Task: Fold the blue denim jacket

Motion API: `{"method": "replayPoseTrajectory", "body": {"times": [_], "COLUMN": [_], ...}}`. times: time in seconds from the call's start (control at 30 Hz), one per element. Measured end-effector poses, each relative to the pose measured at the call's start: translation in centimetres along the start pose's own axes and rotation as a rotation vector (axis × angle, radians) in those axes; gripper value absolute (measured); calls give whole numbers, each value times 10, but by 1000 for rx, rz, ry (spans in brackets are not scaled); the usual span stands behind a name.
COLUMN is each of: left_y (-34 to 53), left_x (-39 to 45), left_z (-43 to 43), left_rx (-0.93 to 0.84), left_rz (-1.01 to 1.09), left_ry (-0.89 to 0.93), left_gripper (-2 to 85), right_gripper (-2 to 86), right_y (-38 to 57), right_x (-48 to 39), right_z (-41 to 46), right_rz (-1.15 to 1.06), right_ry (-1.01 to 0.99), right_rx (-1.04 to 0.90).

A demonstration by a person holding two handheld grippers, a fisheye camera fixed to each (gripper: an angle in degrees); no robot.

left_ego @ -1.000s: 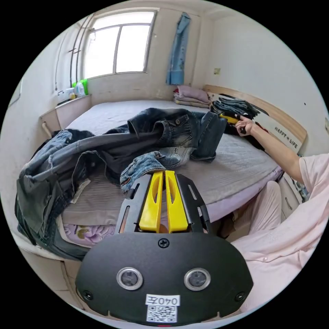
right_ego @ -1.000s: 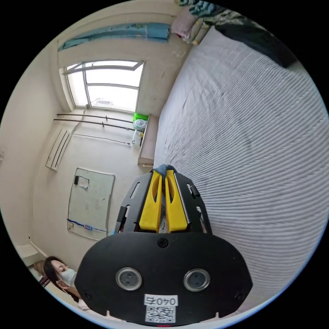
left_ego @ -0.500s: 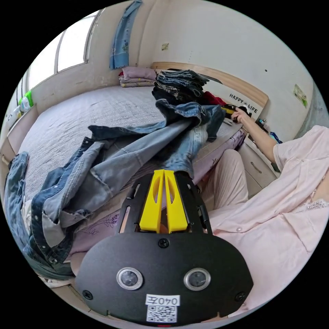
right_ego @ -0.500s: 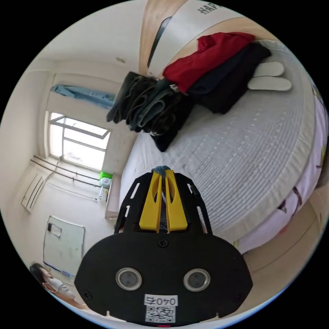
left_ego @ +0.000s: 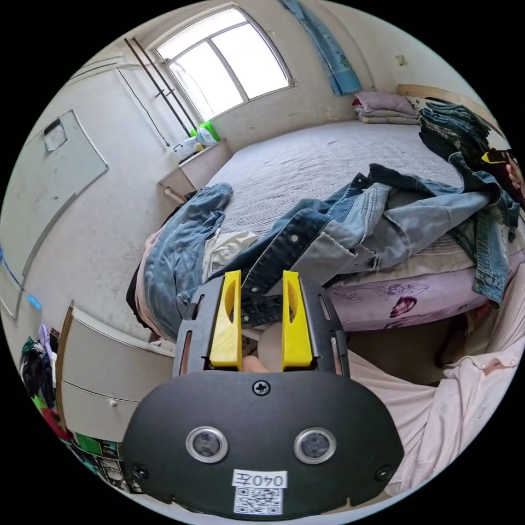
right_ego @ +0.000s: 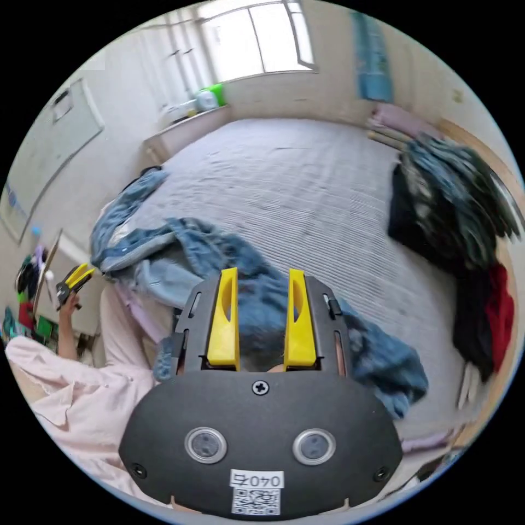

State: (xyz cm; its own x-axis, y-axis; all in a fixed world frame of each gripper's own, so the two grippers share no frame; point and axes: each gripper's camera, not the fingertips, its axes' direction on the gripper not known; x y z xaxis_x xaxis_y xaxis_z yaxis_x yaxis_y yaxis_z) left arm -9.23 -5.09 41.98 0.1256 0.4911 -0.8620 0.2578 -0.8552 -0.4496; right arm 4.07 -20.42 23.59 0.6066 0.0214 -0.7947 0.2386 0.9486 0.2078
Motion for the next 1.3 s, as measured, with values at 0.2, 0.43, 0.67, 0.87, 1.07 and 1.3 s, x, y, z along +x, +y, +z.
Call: {"method": "replayPoseTrajectory", "body": {"times": [0.2, 0.43, 0.67, 0.87, 1.07, 1.3], "left_y": [-1, -25, -61, -176, -396, -557], "left_x": [-7, 10, 46, 58, 138, 236], "left_z": [51, 88, 68, 17, 15, 52], "left_rx": [-144, -202, -214, -5, 275, 276], "left_rz": [-5, 29, 125, 118, 313, 188], "left_ry": [29, 62, -180, -208, -284, -67], "left_gripper": [74, 64, -12, -13, -7, 56], "right_gripper": [132, 87, -8, -9, -4, 121], "right_y": [-96, -140, -153, -182, -219, -176], "right_x": [-142, -213, -199, -123, 13, 148], "right_z": [100, 178, 132, 7, -98, -123], "right_rz": [-337, -448, -492, -438, -139, 259], "right_ry": [-60, 124, 217, 348, 716, 840], "right_rx": [-141, -265, -189, -38, 110, 71]}}
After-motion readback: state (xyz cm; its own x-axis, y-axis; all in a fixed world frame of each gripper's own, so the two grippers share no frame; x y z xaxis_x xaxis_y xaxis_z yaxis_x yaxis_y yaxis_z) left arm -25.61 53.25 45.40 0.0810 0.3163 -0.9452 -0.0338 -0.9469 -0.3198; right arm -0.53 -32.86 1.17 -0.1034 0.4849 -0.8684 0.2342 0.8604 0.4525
